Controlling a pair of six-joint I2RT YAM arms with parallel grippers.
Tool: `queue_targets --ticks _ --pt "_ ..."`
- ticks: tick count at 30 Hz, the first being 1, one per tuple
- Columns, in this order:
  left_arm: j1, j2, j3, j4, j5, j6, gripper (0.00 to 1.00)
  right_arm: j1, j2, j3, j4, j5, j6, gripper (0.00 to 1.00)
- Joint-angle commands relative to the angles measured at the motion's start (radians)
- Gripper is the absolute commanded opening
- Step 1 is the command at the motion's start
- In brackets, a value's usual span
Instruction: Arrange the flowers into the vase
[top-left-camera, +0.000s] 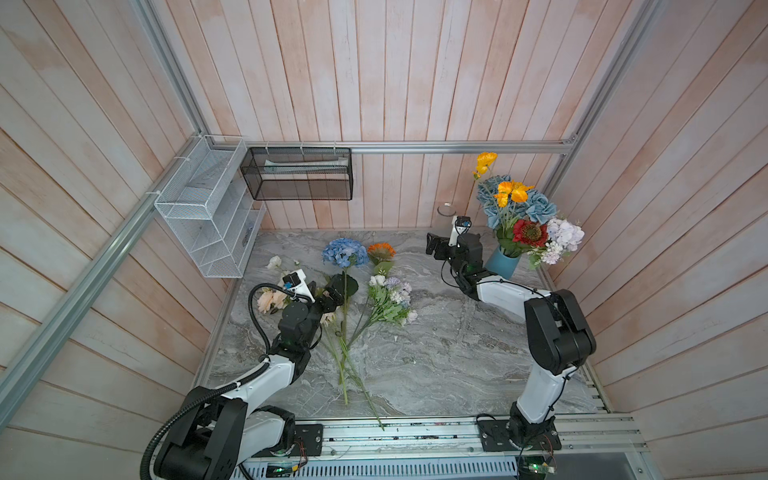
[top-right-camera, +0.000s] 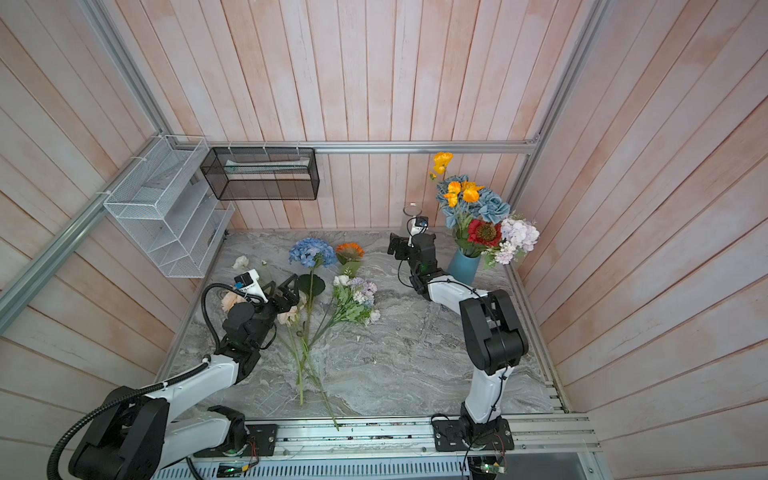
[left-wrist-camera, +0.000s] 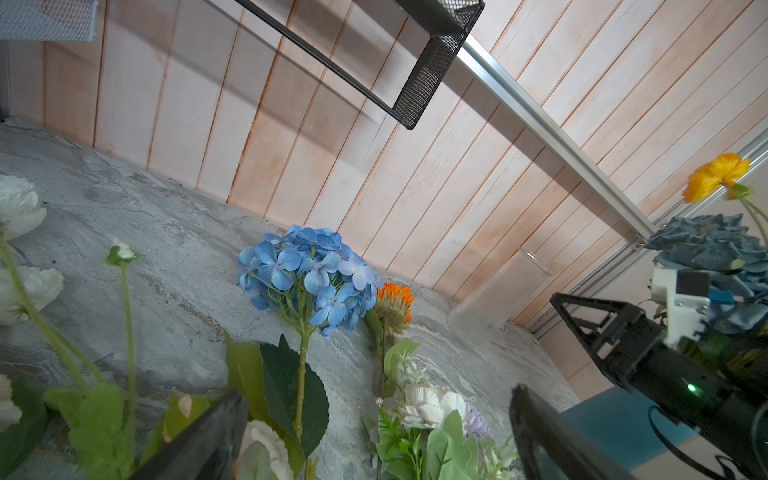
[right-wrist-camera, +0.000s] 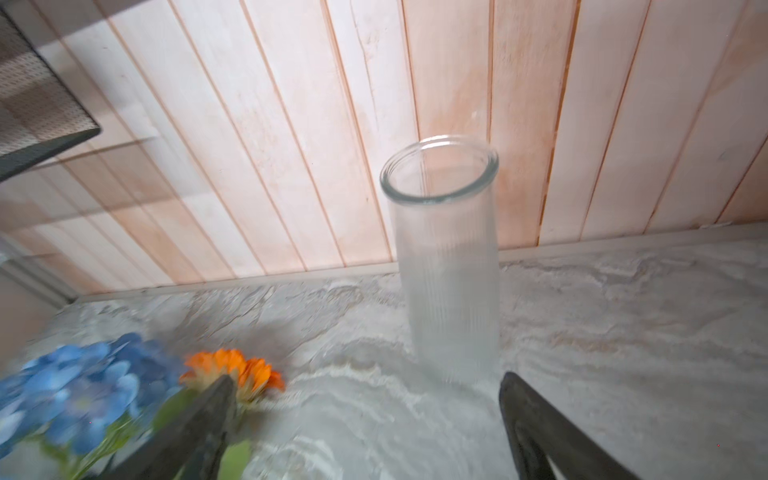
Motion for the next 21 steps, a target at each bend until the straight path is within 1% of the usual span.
queue_targets --ticks 1,9,12,16,19,21 --pt "0.011 -0.008 0.010 -0.015 0.034 0.001 1.00 -0.026 0.094 0.101 -0.031 0.073 -0.061 0.98" --pt "0.045 0.011 0.036 -0.005 0.038 0.033 1.00 -0.068 0.273 0.302 -0.023 0.113 -0.116 0.98" --pt "0.045 0.002 0.038 0.001 0.046 0.038 1.00 -0.076 0.327 0.341 0.049 0.097 -0.167 0.98" --pt "0.047 -0.012 0.035 0.002 0.048 0.041 1.00 -0.075 0.399 0.375 0.188 0.062 -0.238 0.98" --pt "0.047 -0.013 0.031 -0.001 0.045 0.040 1.00 -0.079 0.456 0.438 0.213 0.042 -0.267 0.98" --pt "0.046 -0.012 0.032 -0.003 0.047 0.035 1.00 -0.078 0.491 0.487 0.212 0.050 -0.285 0.98"
